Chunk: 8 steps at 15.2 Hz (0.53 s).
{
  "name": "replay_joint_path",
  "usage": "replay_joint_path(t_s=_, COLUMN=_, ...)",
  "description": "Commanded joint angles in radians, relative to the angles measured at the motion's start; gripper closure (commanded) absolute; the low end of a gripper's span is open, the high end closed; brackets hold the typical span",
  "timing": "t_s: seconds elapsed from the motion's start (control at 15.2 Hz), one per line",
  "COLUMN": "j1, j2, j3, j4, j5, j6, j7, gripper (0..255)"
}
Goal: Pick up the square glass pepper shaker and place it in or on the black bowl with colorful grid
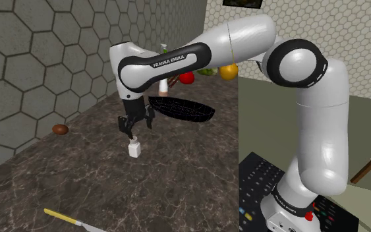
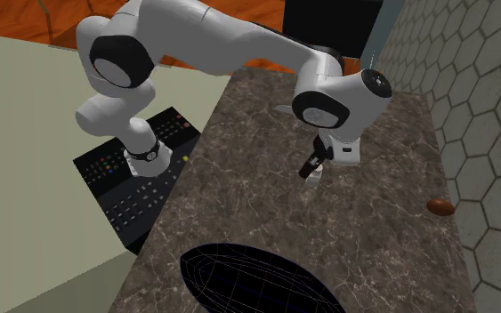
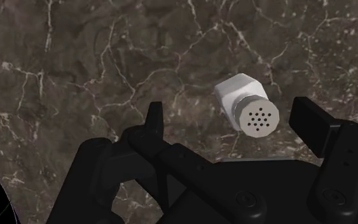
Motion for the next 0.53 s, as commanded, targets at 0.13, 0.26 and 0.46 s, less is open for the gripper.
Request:
replay_joint_path(t_s=0.13, j1=0.072, j2=0.195, j3=-0.014, j4=0.239, j5=-0.064, j6=-0.062, j7=0.031, gripper=0)
replay_joint_path(t_s=0.26, j1=0.081, j2=0.218, j3=-0.017, j4=0.257, j5=-0.07, j6=-0.058, j7=0.033, gripper=0)
replay_joint_path(t_s=0.46, j1=0.078, j2=0.218, j3=-0.018, j4=0.216, j5=-0.072, j6=-0.018, j7=0.036, gripper=0)
